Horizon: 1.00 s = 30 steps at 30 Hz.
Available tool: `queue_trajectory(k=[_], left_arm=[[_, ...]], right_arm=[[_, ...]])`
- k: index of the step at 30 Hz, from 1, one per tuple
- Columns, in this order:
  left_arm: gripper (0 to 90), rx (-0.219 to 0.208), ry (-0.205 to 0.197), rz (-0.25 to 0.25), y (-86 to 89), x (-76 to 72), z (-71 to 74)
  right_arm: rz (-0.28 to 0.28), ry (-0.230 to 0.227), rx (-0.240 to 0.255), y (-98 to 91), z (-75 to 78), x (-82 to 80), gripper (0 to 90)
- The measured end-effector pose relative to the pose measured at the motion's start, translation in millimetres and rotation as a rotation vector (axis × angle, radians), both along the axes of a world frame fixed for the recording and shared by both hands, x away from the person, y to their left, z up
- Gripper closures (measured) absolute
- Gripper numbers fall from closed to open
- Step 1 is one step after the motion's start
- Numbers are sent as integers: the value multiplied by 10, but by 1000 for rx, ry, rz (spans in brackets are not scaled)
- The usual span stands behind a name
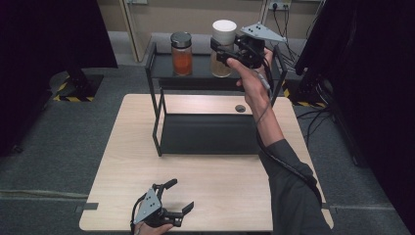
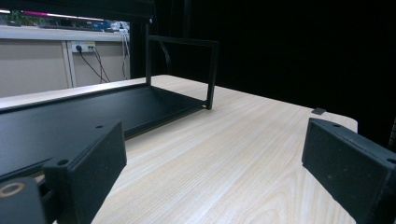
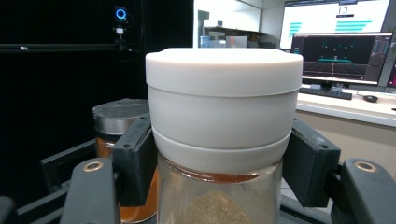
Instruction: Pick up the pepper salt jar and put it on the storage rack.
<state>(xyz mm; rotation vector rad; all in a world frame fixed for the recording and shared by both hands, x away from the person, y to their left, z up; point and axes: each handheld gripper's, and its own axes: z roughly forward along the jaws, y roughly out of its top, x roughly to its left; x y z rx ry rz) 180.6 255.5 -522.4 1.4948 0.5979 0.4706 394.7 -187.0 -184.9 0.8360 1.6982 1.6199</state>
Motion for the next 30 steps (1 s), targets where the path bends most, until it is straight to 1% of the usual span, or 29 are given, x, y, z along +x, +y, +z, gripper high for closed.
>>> queue_trajectory(k=[4, 10, 14, 17, 23, 30], left_arm=[[58, -3, 1, -1, 1, 0, -1], [58, -4, 1, -5, 2, 0, -2], [58, -5, 0, -8, 2, 2, -2], [58, -3, 1, -9, 2, 1, 0], [58, -5, 1, -11, 3, 0, -1], [58, -6, 1, -13, 2, -1, -1]], right_arm=[[-10, -7, -3, 33, -2, 47, 350], [-23, 0, -8, 92, -7, 106, 350], [-23, -1, -8, 127, -37, 139, 350], [-20, 0, -18, 160, -53, 159, 349], [-20, 1, -16, 204, -97, 201, 349], [-28, 0, -14, 217, -133, 230, 348]])
